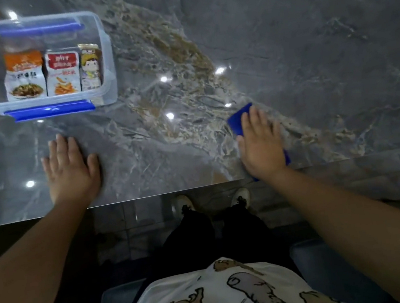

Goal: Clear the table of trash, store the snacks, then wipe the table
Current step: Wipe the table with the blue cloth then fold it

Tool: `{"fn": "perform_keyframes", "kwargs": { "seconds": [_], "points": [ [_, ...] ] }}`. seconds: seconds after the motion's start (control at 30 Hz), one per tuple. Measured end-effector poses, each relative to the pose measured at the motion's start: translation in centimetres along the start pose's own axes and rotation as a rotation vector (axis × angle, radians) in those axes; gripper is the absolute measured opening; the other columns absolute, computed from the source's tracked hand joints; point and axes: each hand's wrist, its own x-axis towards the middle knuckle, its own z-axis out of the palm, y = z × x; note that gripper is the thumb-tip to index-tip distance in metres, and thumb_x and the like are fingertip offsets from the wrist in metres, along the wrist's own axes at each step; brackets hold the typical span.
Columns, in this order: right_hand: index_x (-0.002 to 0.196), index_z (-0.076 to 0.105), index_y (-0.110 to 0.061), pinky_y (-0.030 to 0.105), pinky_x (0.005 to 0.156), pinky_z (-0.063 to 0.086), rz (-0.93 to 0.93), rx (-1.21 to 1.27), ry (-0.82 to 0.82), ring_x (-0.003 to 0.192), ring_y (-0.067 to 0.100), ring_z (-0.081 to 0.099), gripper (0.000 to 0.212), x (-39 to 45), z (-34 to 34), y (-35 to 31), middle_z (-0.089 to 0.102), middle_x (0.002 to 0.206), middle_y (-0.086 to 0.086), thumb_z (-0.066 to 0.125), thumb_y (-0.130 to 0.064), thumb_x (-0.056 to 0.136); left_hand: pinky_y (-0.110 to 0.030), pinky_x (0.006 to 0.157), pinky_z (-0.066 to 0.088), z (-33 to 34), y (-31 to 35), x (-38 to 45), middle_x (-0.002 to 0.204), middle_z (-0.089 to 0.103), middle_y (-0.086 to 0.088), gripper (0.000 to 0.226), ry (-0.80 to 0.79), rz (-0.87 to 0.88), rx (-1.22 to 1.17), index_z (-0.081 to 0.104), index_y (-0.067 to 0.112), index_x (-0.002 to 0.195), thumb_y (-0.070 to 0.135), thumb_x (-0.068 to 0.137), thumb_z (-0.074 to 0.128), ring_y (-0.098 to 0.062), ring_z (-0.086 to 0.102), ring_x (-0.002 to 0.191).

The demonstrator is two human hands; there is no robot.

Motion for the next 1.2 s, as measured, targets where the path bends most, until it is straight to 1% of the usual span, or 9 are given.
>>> {"fn": "perform_keyframes", "kwargs": {
  "seconds": [0.27, 0.37, 0.43, 0.5, 0.63, 0.73, 0.83, 0.97, 1.2],
  "points": [
    [0.149, 0.024, -0.014, 0.051, 0.117, 0.011, -0.116, 0.089, 0.044, 0.148, 0.024, 0.01, 0.053, 0.7, 1.0, -9.9, 0.013, 0.161, 0.006, 0.031, -0.032, 0.099, -0.047, 0.118, 0.002, 0.5, -0.3, 0.1, 0.159, 0.016, -0.014, 0.069, -0.018, -0.001, 0.051, 0.021, 0.007, 0.149, 0.047, 0.094, 0.025, -0.028, 0.006, 0.147],
    [0.144, 0.037, -0.013, 0.041, 0.119, 0.012, -0.064, 0.455, 0.102, 0.144, 0.018, 0.023, 0.044, 0.6, 0.1, -10.5, 0.026, 0.157, 0.006, 0.03, -0.023, 0.102, -0.047, 0.118, 0.001, 0.3, -0.3, 0.2, 0.159, 0.016, -0.014, 0.069, -0.022, 0.006, 0.039, 0.022, 0.007, 0.149, 0.047, 0.093, 0.026, -0.028, 0.006, 0.147],
    [0.14, 0.044, -0.013, 0.028, 0.111, 0.025, 0.069, 0.797, 0.108, 0.128, 0.011, 0.041, 0.04, 0.3, -1.2, -9.8, 0.045, 0.146, 0.009, 0.032, -0.023, 0.102, -0.047, 0.118, 0.002, 0.4, -0.3, 0.2, 0.159, 0.017, -0.014, 0.068, -0.016, 0.008, 0.033, 0.023, 0.007, 0.148, 0.046, 0.093, 0.027, -0.028, 0.007, 0.147],
    [0.133, 0.05, -0.012, 0.031, 0.103, 0.036, 0.171, 0.941, 0.11, 0.111, 0.011, 0.05, 0.038, 0.0, -2.5, -9.7, 0.057, 0.127, 0.005, 0.033, -0.027, 0.102, -0.047, 0.118, 0.003, 0.4, -0.3, 0.2, 0.158, 0.019, -0.014, 0.068, -0.016, 0.015, 0.036, 0.024, 0.006, 0.148, 0.046, 0.093, 0.028, -0.028, 0.008, 0.147],
    [0.132, 0.051, -0.012, 0.022, 0.092, 0.035, -0.031, 0.828, 0.189, 0.103, 0.004, 0.049, 0.04, -1.0, -4.0, -14.7, 0.055, 0.12, -0.005, 0.034, -0.029, 0.099, -0.048, 0.118, 0.005, 0.6, -0.5, 0.3, 0.158, 0.021, -0.014, 0.067, -0.014, 0.023, 0.039, 0.025, 0.006, 0.147, 0.045, 0.093, 0.03, -0.029, 0.01, 0.146],
    [0.135, 0.049, -0.005, 0.038, 0.111, 0.029, -0.322, 0.524, 0.161, 0.129, 0.025, 0.047, 0.041, -1.3, -2.0, -20.0, 0.051, 0.14, 0.013, 0.042, -0.016, 0.096, -0.048, 0.117, 0.005, 0.8, -0.6, 0.3, 0.158, 0.021, -0.014, 0.066, -0.01, 0.031, 0.033, 0.025, 0.006, 0.147, 0.045, 0.094, 0.029, -0.028, 0.01, 0.146],
    [0.145, 0.031, -0.005, 0.049, 0.119, 0.009, -0.516, 0.143, 0.024, 0.146, 0.03, 0.018, 0.051, -1.1, 1.0, -23.1, 0.025, 0.157, 0.015, 0.041, -0.016, 0.097, -0.047, 0.118, 0.005, 1.0, -0.6, 0.2, 0.158, 0.021, -0.013, 0.065, 0.006, 0.028, 0.037, 0.025, 0.007, 0.148, 0.043, 0.094, 0.029, -0.027, 0.01, 0.146],
    [0.148, 0.02, -0.008, 0.056, 0.118, 0.006, -0.554, 0.02, 0.0, 0.148, 0.028, 0.007, 0.054, -0.8, 2.9, -23.0, 0.016, 0.16, 0.011, 0.024, -0.031, 0.099, -0.046, 0.118, 0.003, 0.9, -0.5, 0.2, 0.158, 0.02, -0.012, 0.064, 0.012, 0.015, 0.047, 0.024, 0.007, 0.148, 0.041, 0.094, 0.029, -0.026, 0.008, 0.147],
    [0.149, 0.019, -0.009, 0.058, 0.117, 0.009, -0.401, -0.02, 0.024, 0.148, 0.028, 0.011, 0.058, -0.4, 2.4, -15.5, 0.018, 0.16, 0.012, 0.037, -0.028, 0.097, -0.046, 0.118, 0.001, 0.3, -0.2, 0.0, 0.159, 0.016, -0.013, 0.065, -0.01, 0.015, 0.03, 0.022, 0.007, 0.149, 0.042, 0.095, 0.029, -0.027, 0.006, 0.147]
  ]
}}
